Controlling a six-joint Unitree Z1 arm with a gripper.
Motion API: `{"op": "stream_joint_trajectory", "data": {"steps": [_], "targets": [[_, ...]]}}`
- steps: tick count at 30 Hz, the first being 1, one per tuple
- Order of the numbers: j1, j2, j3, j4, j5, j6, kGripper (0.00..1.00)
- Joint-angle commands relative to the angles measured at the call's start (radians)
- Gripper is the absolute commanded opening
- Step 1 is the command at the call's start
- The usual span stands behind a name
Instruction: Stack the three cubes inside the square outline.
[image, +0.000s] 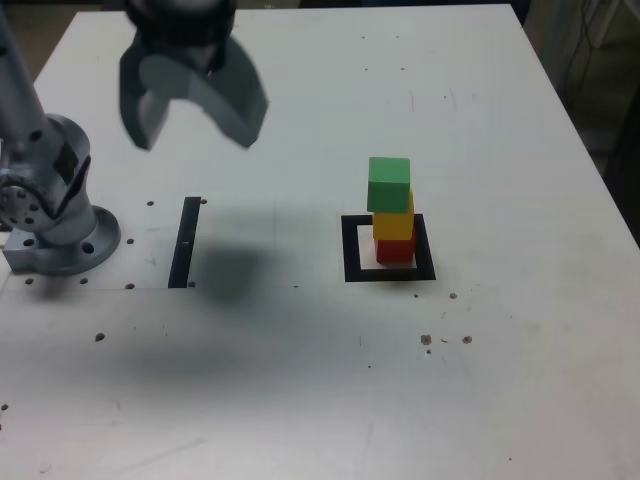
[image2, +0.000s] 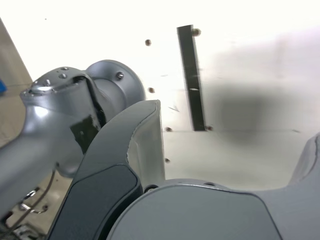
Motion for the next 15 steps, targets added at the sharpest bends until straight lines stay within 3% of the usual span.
{"op": "stream_joint_trajectory", "data": {"steps": [1,8,15], "targets": [[0.002,-0.018,0.076,-0.042,-0.001,0.002,0.99],[0.007,-0.053,0.267,-0.195,0.018,-0.011,0.99],[0.011,-0.056,0.386,-0.311,0.008,-0.015,0.99]]}}
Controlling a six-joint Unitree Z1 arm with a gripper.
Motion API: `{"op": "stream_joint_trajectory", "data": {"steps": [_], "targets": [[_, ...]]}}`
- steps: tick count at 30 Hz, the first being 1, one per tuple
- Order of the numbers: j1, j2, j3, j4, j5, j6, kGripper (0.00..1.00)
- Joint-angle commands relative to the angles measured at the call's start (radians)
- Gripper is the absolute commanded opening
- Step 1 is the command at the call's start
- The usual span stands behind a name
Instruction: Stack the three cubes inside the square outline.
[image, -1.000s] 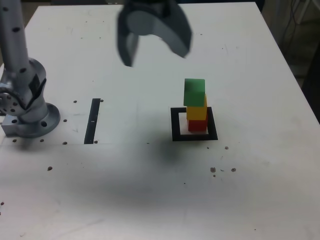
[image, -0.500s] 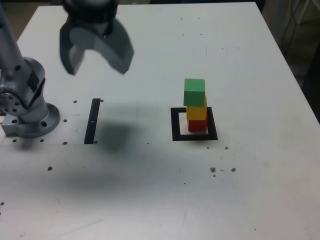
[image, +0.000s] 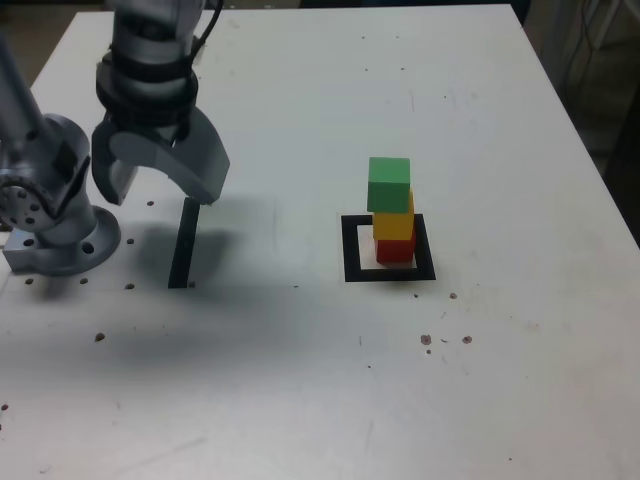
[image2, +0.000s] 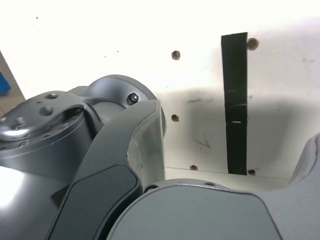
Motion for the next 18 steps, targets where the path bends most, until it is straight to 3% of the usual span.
{"op": "stream_joint_trajectory", "data": {"steps": [1,10,18], "targets": [[0.001,-0.005,0.008,-0.004,-0.001,-0.002,0.99],[0.001,-0.001,0.039,-0.028,-0.009,-0.002,0.99],[0.001,-0.002,0.054,-0.026,-0.059,-0.002,0.99]]}}
